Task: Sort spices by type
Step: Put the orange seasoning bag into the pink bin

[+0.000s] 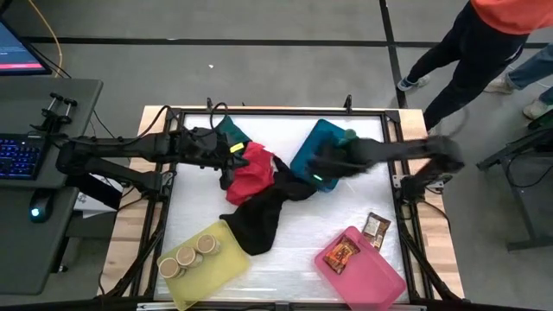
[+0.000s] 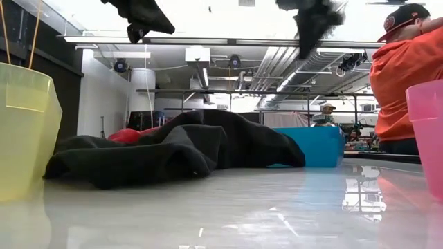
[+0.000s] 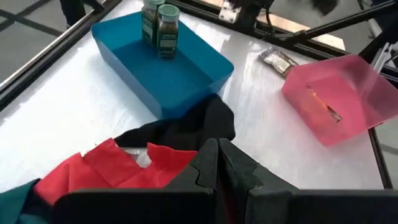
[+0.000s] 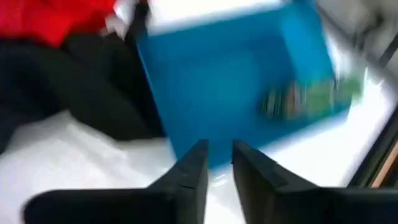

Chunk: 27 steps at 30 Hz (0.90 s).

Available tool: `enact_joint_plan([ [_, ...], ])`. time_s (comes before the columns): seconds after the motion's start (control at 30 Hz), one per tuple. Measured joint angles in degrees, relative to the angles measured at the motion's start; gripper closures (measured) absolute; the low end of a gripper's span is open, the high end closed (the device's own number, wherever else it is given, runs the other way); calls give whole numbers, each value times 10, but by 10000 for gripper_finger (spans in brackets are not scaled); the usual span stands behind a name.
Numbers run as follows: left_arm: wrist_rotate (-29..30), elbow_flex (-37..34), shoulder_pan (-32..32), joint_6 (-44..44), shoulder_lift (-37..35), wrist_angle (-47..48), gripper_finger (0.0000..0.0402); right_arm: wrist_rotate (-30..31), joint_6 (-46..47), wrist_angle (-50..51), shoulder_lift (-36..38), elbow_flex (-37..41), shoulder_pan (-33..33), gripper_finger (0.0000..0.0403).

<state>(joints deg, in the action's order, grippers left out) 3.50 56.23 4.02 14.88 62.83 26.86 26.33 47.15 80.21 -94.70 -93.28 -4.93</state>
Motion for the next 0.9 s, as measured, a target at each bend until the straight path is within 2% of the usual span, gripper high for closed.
enact_joint_plan([
  [0.23,2,0,0,0,0,-52,402,-47,421,-8,204,229,-175,238],
  [0.4,2,0,0,5,0,-76,401,-106,622,-90,268,350,-281,163],
  [0.53,2,0,0,10,1,-75,401,-192,736,-104,268,418,-309,134],
  [0.67,2,0,0,11,1,-75,401,-244,811,-109,266,470,-312,131],
  [0.9,2,0,0,15,1,-75,401,-309,840,-218,265,545,-306,132],
])
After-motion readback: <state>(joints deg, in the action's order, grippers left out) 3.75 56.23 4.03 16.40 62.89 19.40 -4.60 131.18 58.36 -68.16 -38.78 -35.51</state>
